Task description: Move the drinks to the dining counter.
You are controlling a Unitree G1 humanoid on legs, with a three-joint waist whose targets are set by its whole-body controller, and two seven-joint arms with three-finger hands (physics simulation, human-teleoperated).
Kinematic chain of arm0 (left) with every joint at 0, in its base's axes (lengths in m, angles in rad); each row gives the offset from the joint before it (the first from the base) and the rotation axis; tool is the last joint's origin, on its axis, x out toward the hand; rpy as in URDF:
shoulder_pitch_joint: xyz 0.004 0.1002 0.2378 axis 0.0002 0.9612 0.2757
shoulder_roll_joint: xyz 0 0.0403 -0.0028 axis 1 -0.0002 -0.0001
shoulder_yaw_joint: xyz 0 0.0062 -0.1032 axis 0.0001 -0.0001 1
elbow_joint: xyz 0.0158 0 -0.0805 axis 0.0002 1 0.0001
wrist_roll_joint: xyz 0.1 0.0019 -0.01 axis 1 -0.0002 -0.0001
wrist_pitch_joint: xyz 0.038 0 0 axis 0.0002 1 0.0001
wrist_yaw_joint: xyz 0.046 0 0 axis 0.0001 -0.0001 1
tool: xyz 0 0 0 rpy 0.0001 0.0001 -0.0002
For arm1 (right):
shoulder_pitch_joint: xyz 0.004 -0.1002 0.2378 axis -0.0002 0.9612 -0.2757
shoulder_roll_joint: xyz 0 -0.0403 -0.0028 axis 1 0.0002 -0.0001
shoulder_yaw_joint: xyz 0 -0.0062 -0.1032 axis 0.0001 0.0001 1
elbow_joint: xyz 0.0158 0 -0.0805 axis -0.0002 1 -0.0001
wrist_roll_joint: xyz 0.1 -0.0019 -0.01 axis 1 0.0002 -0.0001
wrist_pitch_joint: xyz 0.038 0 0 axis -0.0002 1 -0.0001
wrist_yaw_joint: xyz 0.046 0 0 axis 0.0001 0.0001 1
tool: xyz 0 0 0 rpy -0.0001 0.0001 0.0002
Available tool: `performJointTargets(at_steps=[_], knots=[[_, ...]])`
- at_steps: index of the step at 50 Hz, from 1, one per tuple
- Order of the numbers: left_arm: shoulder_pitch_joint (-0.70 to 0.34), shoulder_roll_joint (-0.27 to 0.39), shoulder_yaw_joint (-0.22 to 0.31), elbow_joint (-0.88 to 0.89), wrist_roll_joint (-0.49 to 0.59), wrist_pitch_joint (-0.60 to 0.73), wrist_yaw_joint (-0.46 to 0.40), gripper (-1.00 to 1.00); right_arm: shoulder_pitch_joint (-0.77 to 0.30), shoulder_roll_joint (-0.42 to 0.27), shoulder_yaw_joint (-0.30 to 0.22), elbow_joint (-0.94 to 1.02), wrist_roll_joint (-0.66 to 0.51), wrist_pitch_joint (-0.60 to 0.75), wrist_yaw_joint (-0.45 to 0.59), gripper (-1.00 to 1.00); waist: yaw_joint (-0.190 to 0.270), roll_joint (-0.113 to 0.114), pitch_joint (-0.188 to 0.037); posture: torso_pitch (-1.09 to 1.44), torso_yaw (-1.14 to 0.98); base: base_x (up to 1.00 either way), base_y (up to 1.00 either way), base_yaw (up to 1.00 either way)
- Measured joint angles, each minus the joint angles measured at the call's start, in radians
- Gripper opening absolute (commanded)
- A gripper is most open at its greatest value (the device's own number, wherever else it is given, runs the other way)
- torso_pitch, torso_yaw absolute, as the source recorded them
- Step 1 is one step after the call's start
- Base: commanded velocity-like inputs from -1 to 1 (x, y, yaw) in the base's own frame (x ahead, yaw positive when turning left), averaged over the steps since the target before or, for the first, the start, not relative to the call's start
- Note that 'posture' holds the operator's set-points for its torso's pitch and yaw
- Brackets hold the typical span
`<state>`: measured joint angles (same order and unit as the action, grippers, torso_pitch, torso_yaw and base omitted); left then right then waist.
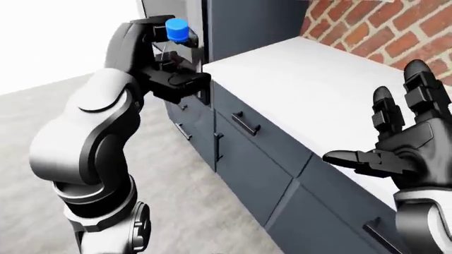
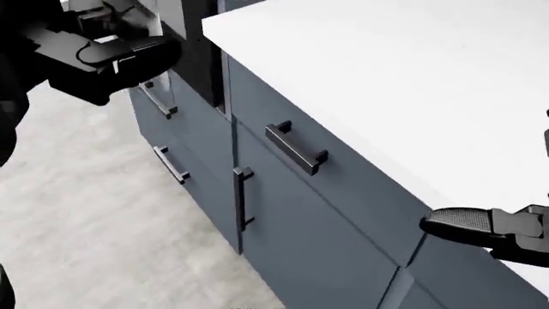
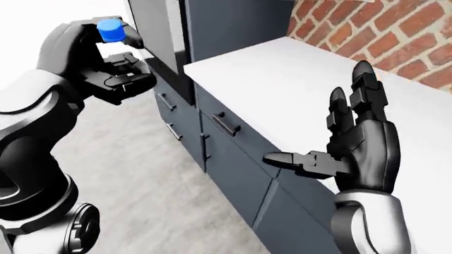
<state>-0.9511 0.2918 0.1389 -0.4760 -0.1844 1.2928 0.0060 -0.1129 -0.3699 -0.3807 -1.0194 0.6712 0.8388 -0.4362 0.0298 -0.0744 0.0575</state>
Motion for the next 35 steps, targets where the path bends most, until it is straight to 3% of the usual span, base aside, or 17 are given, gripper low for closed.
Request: performJointTargets(at_steps=[4,7,9,11,13,18,21,23,26,32,34,35], knots=[[0.003,-0.001,0.005,-0.018,-0.005,-0.008,0.006,-1.00,0.015,0.016,0.010,-0.001,-0.029,-0.015,0.015,1.00,-0.017,0.057,0.002,0.00,0.00,0.17,0.00,1.00],[0.005,0.002,0.012,-0.024,-0.007,-0.018,0.010,-1.00,0.011,0.031,0.020,-0.001,-0.055,-0.018,0.032,1.00,-0.012,0.097,-0.012,0.00,0.00,0.22,0.00,1.00],[0.027,0.004,0.022,-0.020,-0.002,-0.017,0.018,-1.00,0.017,0.033,0.034,0.001,-0.049,-0.016,0.038,1.00,0.009,0.081,0.004,0.00,0.00,0.30,0.00,1.00],[0.035,0.010,0.031,-0.010,0.007,0.004,0.026,-1.00,0.022,0.028,0.037,-0.003,-0.041,-0.015,0.043,1.00,0.030,0.072,0.002,0.00,0.00,0.31,0.00,1.00],[0.025,0.013,0.035,-0.007,0.013,0.016,0.032,-1.00,0.020,0.035,0.032,-0.007,-0.050,-0.019,0.049,1.00,0.037,0.046,-0.001,0.00,0.00,0.31,0.00,1.00],[0.014,0.013,0.034,-0.039,0.004,0.001,0.031,-1.00,0.018,0.028,0.027,-0.015,-0.060,-0.032,0.054,1.00,0.032,-0.020,0.019,0.00,0.00,0.31,0.00,1.00],[0.008,0.008,0.027,-0.028,0.000,-0.013,0.030,-1.00,0.013,0.017,0.021,-0.013,-0.054,-0.034,0.047,1.00,0.013,-0.064,0.011,0.00,0.00,0.33,0.00,1.00],[0.029,-0.001,0.010,-0.024,-0.008,-0.009,0.025,-1.00,0.024,0.030,0.016,-0.003,-0.061,-0.031,0.047,1.00,0.005,-0.049,0.020,0.00,0.00,0.33,0.00,1.00],[0.033,-0.004,-0.005,-0.013,-0.022,0.012,0.017,-1.00,0.022,0.025,0.012,0.003,-0.064,-0.019,0.045,1.00,0.004,-0.032,0.004,0.00,0.00,0.33,0.00,1.00],[0.003,0.002,0.008,-0.039,-0.026,-0.002,0.017,-1.00,0.014,0.015,0.017,-0.006,-0.060,-0.028,0.035,1.00,-0.022,0.044,-0.010,0.00,0.00,0.34,0.00,1.00],[0.000,0.008,0.016,-0.044,-0.023,-0.012,0.019,-1.00,0.007,0.024,0.025,-0.005,-0.069,-0.030,0.040,1.00,-0.009,0.074,-0.018,0.00,0.00,0.33,0.00,1.00],[0.013,0.010,0.022,-0.040,-0.020,-0.018,0.022,-1.00,0.010,0.036,0.037,-0.002,-0.071,-0.027,0.045,1.00,0.000,0.067,-0.006,0.00,0.00,0.33,0.00,1.00]])
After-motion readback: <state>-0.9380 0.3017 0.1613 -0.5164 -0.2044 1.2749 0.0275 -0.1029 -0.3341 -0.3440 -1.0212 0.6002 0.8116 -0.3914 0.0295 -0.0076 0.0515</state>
